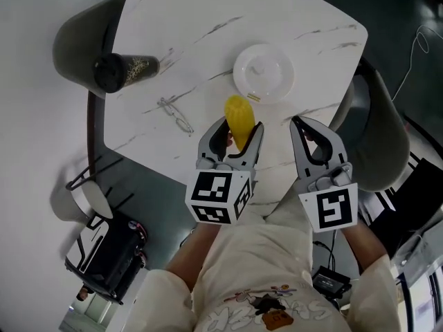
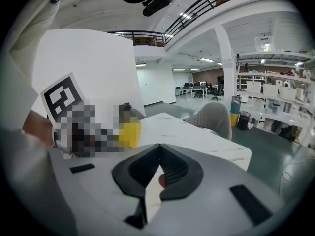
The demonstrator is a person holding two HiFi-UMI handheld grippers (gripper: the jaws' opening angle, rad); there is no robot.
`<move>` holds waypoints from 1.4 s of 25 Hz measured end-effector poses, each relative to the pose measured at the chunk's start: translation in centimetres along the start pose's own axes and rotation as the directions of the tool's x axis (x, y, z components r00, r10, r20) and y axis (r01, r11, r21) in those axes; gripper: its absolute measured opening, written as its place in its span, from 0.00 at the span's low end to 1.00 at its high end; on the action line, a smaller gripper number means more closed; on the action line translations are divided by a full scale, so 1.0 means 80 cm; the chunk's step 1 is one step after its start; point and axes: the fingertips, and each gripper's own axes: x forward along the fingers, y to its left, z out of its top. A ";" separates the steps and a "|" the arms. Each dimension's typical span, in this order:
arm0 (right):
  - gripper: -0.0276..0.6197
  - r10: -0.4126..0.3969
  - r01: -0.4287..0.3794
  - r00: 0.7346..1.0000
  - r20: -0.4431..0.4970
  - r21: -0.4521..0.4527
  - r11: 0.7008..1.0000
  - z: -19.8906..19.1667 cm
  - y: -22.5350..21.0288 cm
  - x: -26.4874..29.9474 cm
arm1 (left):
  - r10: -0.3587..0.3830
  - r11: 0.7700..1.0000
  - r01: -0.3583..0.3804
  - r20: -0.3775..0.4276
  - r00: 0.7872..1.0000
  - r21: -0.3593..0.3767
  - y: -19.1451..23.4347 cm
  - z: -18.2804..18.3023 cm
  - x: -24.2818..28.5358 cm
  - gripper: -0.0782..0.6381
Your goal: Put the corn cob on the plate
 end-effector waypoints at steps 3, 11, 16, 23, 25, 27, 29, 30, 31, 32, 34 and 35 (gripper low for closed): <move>0.05 0.000 0.000 1.000 0.001 -0.006 1.000 -0.007 -0.007 0.009 | 0.006 1.000 -0.006 -0.002 1.000 0.001 0.003 0.000 0.010 0.45; 0.05 -0.007 0.006 1.000 0.007 0.022 1.000 -0.009 -0.007 0.034 | 0.021 1.000 -0.022 -0.027 0.999 -0.021 0.032 -0.001 0.049 0.45; 0.05 -0.016 0.016 1.000 -0.008 0.017 1.000 -0.025 -0.012 0.050 | 0.025 0.999 -0.026 -0.034 0.999 -0.040 0.038 0.001 0.069 0.46; 0.05 -0.026 0.026 1.000 -0.003 -0.001 1.000 -0.035 -0.034 0.069 | 0.009 0.998 -0.011 -0.038 0.999 -0.063 0.034 0.010 0.103 0.45; 0.05 -0.029 0.029 1.000 0.005 -0.003 1.000 -0.040 -0.043 0.070 | 0.008 0.998 -0.011 -0.039 0.999 -0.069 0.028 0.010 0.114 0.45; 0.05 -0.030 0.030 1.000 0.005 -0.002 1.000 -0.045 -0.045 0.073 | 0.015 0.997 -0.018 -0.041 0.999 -0.072 0.028 0.011 0.122 0.45; 0.05 -0.034 0.034 0.999 0.000 0.008 0.999 -0.048 -0.044 0.077 | 0.017 0.997 -0.021 -0.049 0.999 -0.072 0.030 0.011 0.129 0.45; 0.05 -0.037 0.037 0.999 -0.004 0.013 0.999 -0.049 -0.042 0.077 | 0.014 0.997 -0.018 -0.055 0.998 -0.074 0.030 0.010 0.132 0.45; 0.05 -0.038 0.039 0.999 -0.008 0.016 0.999 -0.051 -0.041 0.077 | 0.007 0.997 -0.012 -0.060 0.998 -0.080 0.030 0.009 0.135 0.45; 0.05 -0.039 0.039 0.999 -0.011 0.020 0.999 -0.053 -0.040 0.077 | -0.005 0.996 -0.001 -0.063 0.998 -0.093 0.028 0.008 0.138 0.45; 0.05 -0.040 0.040 0.999 -0.012 0.026 0.999 -0.058 -0.038 0.077 | -0.024 0.993 0.015 -0.072 0.997 -0.121 0.026 0.005 0.142 0.45; 0.05 -0.041 0.041 0.999 -0.014 0.028 0.999 -0.060 -0.038 0.077 | -0.025 0.992 0.015 -0.079 0.997 -0.125 0.027 0.004 0.145 0.45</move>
